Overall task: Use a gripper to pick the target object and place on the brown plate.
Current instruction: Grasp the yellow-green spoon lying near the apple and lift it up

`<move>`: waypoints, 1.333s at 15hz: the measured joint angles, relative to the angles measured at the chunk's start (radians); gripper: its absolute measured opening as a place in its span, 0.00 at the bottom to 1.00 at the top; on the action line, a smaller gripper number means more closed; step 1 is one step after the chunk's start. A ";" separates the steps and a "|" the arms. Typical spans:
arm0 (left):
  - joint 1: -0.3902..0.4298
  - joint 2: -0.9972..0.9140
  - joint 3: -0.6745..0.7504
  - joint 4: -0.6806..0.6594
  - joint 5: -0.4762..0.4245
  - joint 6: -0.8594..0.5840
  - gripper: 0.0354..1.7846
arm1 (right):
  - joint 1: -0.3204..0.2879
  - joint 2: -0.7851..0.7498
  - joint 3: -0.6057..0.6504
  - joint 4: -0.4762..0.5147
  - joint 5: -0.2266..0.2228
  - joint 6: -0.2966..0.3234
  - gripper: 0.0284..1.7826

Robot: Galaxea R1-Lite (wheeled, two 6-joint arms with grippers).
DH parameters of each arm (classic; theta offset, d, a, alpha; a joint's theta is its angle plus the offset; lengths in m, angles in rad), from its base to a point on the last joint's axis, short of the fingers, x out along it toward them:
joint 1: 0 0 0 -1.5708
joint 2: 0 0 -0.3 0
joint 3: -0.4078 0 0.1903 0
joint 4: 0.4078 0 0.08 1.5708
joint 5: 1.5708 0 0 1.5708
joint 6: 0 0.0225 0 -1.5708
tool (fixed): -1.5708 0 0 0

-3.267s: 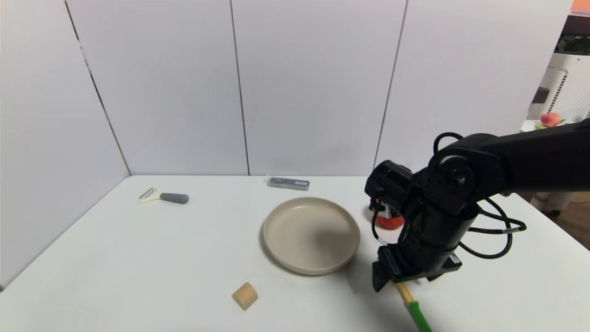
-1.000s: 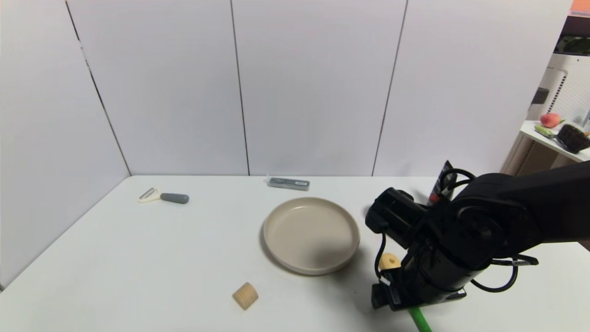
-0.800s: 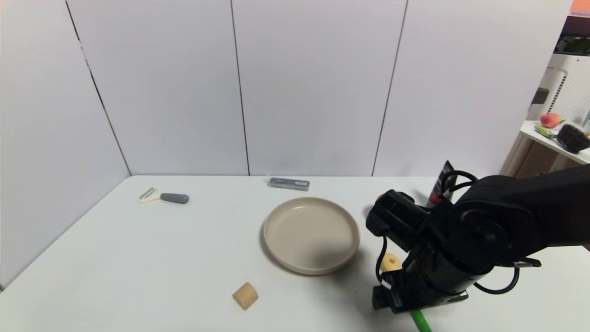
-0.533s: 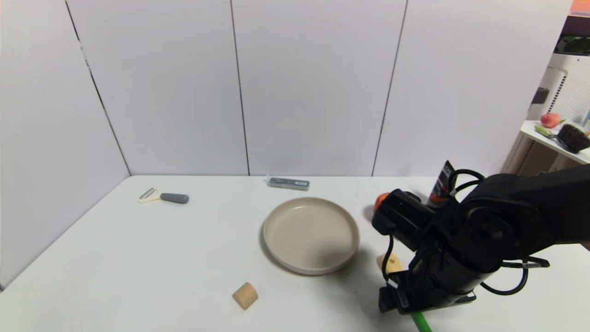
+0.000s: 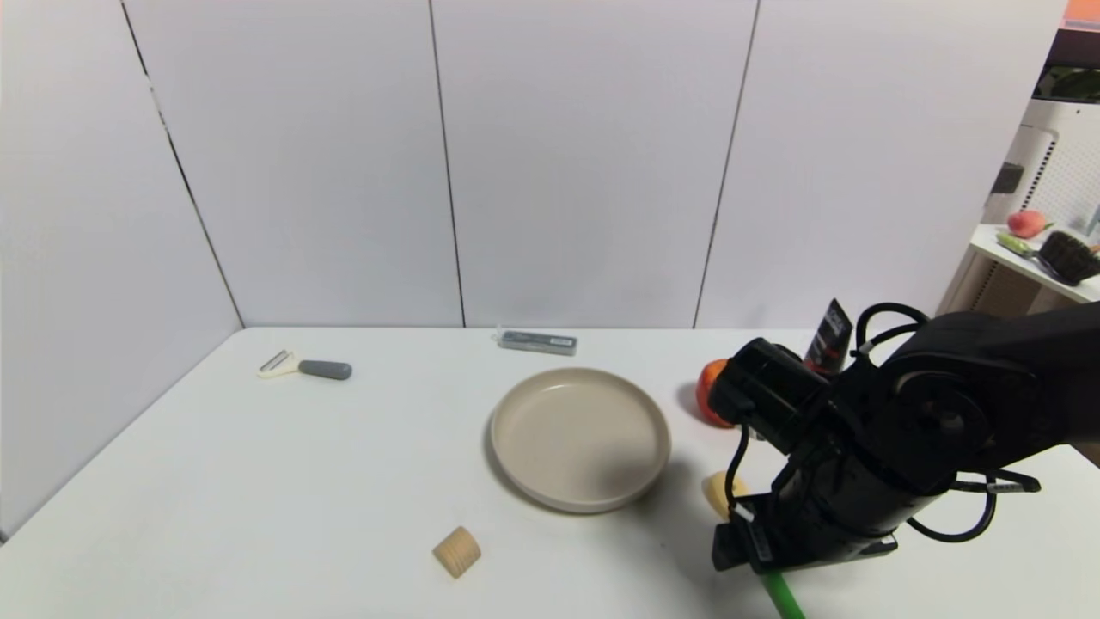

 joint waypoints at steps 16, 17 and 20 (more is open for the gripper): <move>0.000 0.000 0.000 0.000 0.000 0.000 0.94 | 0.005 0.001 0.036 -0.001 -0.001 -0.002 0.39; 0.000 0.000 0.000 0.000 0.000 0.000 0.94 | 0.005 0.001 0.035 -0.002 -0.001 -0.002 0.08; 0.000 0.000 0.000 0.000 0.000 0.000 0.94 | 0.006 0.003 0.033 -0.007 -0.001 -0.002 0.07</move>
